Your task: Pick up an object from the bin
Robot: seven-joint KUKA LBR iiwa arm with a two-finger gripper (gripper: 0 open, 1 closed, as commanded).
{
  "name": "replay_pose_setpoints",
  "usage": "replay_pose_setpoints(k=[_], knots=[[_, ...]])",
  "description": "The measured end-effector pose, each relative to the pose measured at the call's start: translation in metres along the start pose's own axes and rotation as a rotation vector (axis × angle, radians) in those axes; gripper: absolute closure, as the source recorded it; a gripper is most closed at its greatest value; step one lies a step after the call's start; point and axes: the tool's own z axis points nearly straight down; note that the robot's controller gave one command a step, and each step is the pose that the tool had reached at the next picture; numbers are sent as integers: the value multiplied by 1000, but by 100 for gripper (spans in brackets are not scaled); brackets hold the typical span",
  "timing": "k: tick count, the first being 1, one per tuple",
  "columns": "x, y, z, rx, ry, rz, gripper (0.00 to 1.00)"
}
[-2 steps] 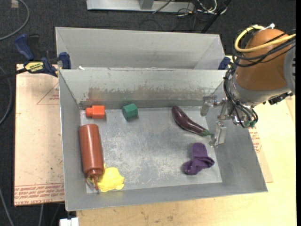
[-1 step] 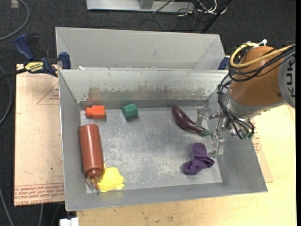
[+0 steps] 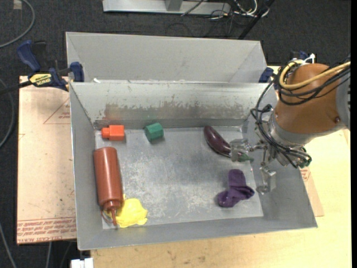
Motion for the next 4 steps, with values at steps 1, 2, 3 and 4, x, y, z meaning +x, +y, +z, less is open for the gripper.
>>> replay_pose_setpoints(k=[1, 2, 3, 4], knots=[[7, 4, 16, 2, -3, -148, 0], [9, 4, 50, 1, -3, -176, 0], [-3, 3, 84, 2, -5, -446, 100], [-3, 3, 84, 2, -5, -446, 100]])
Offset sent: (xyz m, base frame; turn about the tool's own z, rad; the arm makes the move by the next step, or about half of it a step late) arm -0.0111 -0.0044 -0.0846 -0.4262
